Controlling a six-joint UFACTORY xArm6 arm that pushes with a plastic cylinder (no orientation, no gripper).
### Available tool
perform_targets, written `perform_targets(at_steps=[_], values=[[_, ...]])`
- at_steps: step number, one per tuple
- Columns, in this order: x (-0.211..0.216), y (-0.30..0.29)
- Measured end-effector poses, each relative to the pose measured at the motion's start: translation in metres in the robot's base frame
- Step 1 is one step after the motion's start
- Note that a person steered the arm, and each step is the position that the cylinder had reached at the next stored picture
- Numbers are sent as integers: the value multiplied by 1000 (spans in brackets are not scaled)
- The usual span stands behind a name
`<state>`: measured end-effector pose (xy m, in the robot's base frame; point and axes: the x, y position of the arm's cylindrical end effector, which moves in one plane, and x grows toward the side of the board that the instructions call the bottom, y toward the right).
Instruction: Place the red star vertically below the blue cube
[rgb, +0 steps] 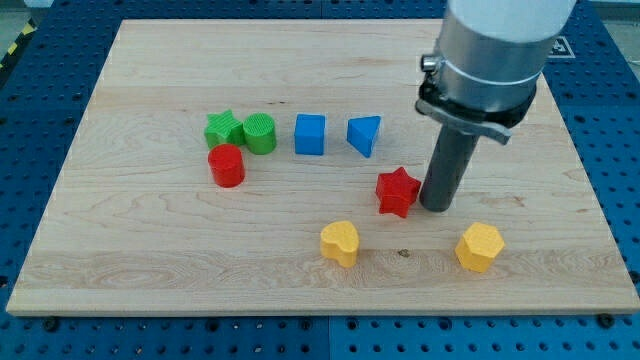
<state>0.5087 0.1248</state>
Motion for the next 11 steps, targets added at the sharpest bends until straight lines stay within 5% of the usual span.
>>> perform_targets(at_steps=[11], values=[[13,-113]])
